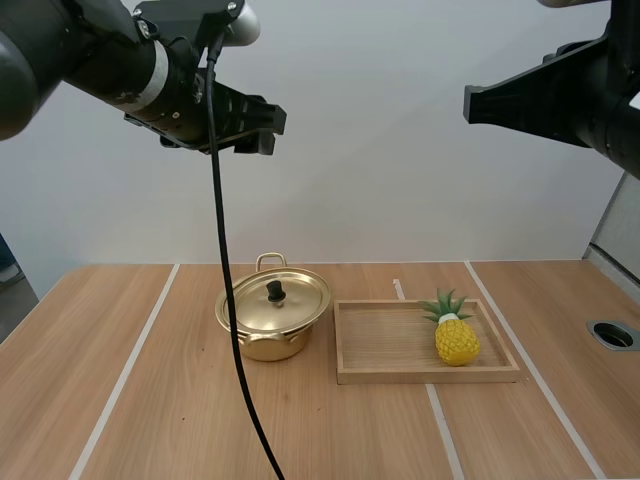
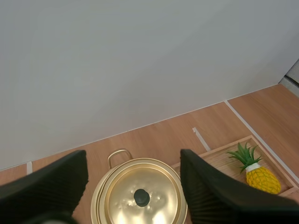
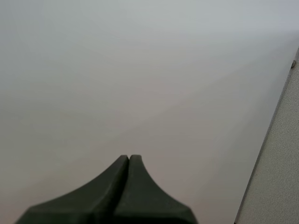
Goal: Open the pot, put the pineapple inside, and close it
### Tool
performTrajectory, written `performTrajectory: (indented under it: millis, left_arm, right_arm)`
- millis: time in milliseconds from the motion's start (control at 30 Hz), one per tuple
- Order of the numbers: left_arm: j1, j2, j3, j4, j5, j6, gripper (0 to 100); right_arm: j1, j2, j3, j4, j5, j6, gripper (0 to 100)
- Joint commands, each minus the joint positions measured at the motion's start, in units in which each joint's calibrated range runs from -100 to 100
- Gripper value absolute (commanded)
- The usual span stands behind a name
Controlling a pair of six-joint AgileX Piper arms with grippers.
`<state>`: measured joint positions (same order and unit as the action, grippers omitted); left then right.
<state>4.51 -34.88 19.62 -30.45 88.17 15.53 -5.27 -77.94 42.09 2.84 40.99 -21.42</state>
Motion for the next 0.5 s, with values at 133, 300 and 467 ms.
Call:
performTrajectory:
  millis: [133, 300, 467]
  left_arm:
    - [-0.09, -0.1, -0.6, -1.6, 0.5, 1.0, 100]
    - [-0.09, 3.0, -0.6, -2.0, 2.2, 3.6, 100]
    - [-0.09, 8.5, -0.6, -2.3, 8.6, 3.7, 100]
  right_arm:
    - [-0.2, -0.1, -0.3, -0.1, 0.7, 0.2, 0]
    - [-0.2, -0.1, -0.3, -0.1, 1.5, 0.2, 0]
    - [-0.2, -0.1, -0.3, -0.1, 4.0, 0.2, 0]
